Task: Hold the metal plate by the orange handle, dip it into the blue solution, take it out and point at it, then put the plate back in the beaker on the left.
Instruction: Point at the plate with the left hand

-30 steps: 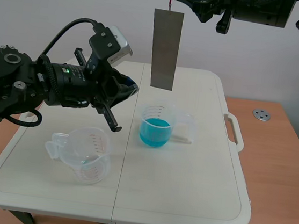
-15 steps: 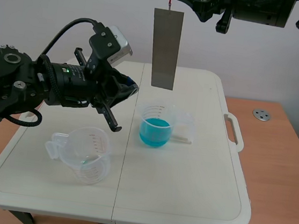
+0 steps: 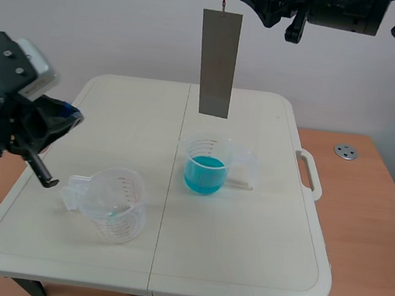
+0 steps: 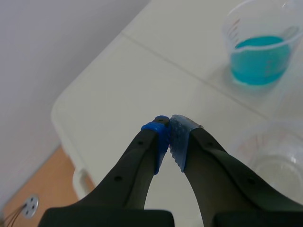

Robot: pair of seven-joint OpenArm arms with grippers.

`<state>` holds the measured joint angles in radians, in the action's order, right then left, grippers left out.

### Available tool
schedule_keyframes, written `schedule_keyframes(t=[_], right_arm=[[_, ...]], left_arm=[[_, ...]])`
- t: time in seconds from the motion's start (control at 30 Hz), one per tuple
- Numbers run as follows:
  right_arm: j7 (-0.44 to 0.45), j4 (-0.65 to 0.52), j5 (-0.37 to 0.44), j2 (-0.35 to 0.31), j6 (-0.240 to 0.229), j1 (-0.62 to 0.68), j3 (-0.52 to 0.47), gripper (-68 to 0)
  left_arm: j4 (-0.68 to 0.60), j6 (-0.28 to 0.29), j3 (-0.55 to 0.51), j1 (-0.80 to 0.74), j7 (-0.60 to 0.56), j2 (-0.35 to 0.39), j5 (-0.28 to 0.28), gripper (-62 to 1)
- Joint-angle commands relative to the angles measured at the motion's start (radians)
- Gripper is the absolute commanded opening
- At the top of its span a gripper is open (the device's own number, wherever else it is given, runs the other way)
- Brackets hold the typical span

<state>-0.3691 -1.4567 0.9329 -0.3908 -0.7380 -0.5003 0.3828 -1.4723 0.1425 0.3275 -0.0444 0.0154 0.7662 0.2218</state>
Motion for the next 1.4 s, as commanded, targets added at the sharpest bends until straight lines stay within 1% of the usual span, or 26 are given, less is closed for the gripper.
schedule_keyframes(t=[0.0,0.1,0.2,0.27,0.37,0.5,0.6,0.73,0.8,0.93,1.07,1.17,1.37], right_arm=[[0.011,-0.016,0.018,-0.005,-0.008,-0.026,-0.002,-66.2],[0.008,-0.016,0.018,-0.005,-0.008,-0.026,-0.002,-66.2],[0.008,-0.016,0.018,-0.005,-0.008,-0.026,-0.002,-66.2],[0.008,-0.016,0.018,-0.005,-0.008,-0.026,-0.002,-66.2],[0.008,-0.016,0.019,-0.005,-0.008,-0.026,-0.002,-66.2],[0.008,-0.016,0.021,-0.005,-0.008,-0.026,-0.002,-66.2],[0.002,-0.016,0.022,-0.005,-0.008,-0.026,-0.002,-66.2],[0.0,-0.009,0.025,-0.005,-0.008,-0.023,-0.002,-66.2],[0.001,0.003,0.041,-0.003,-0.008,-0.018,-0.002,-66.2],[0.003,0.043,0.048,0.006,-0.008,-0.01,0.006,-66.2],[0.013,0.089,0.048,0.012,-0.008,-0.01,0.027,-66.2],[0.018,0.124,0.047,0.02,-0.008,-0.01,0.033,-66.2],[0.04,0.187,0.039,0.034,-0.008,-0.01,0.049,-66.2]], left_arm=[[-0.028,-0.028,-0.048,-0.075,-0.017,0.051,0.026,-59.4],[-0.042,-0.077,-0.138,-0.232,-0.019,0.125,0.054,-59.4],[-0.042,-0.132,-0.225,-0.388,-0.018,0.168,0.064,-59.4],[-0.04,-0.167,-0.278,-0.489,-0.018,0.182,0.068,-59.4],[-0.04,-0.215,-0.337,-0.633,-0.016,0.182,0.067,-59.4],[-0.039,-0.249,-0.356,-0.806,-0.017,0.179,0.067,-59.4],[-0.034,-0.251,-0.356,-0.901,-0.019,0.147,0.067,-59.4],[-0.014,-0.247,-0.354,-0.971,-0.018,0.078,0.066,-59.4],[0.002,-0.24,-0.35,-0.992,-0.018,0.045,0.066,-59.4],[0.044,-0.199,-0.342,-1.008,-0.016,-0.027,0.066,-59.4],[0.093,-0.192,-0.315,-1.008,-0.016,-0.087,0.051,-59.4],[0.117,-0.171,-0.286,-1.008,-0.016,-0.113,0.044,-59.4],[0.138,-0.169,-0.203,-1.007,-0.016,-0.137,0.043,-59.4]])
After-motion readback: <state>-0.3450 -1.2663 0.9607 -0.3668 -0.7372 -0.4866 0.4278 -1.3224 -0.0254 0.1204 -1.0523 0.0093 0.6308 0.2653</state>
